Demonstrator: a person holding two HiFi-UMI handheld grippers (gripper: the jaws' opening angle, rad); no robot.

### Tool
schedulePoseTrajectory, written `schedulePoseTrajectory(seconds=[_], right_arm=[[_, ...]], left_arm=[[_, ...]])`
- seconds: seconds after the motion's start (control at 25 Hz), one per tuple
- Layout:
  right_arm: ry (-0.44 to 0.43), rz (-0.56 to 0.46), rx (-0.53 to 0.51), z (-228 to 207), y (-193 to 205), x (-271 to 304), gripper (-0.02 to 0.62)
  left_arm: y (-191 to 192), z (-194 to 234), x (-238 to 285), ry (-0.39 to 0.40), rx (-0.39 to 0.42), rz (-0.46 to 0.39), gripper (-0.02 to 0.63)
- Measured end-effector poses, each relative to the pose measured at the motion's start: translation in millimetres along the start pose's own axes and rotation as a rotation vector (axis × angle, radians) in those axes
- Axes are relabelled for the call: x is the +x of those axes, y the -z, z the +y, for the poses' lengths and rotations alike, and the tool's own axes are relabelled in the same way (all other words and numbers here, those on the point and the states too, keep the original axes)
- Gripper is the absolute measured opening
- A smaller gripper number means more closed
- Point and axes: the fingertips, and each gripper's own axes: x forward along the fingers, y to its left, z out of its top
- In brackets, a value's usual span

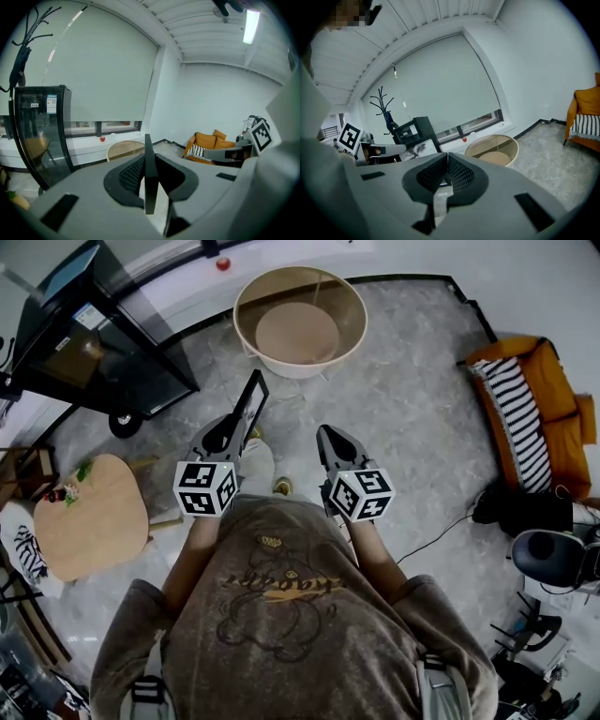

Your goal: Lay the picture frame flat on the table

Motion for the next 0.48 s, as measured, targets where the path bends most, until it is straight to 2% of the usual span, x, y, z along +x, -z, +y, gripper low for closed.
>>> schedulePoseTrajectory(seconds=[0.48], right_arm=[[0.025,0.004,-0.002,-22.7,-16.2,36.7,0.020]], left_arm=[[-14.1,16.1,45.9,0.031,-0.001,0.003,0.081]])
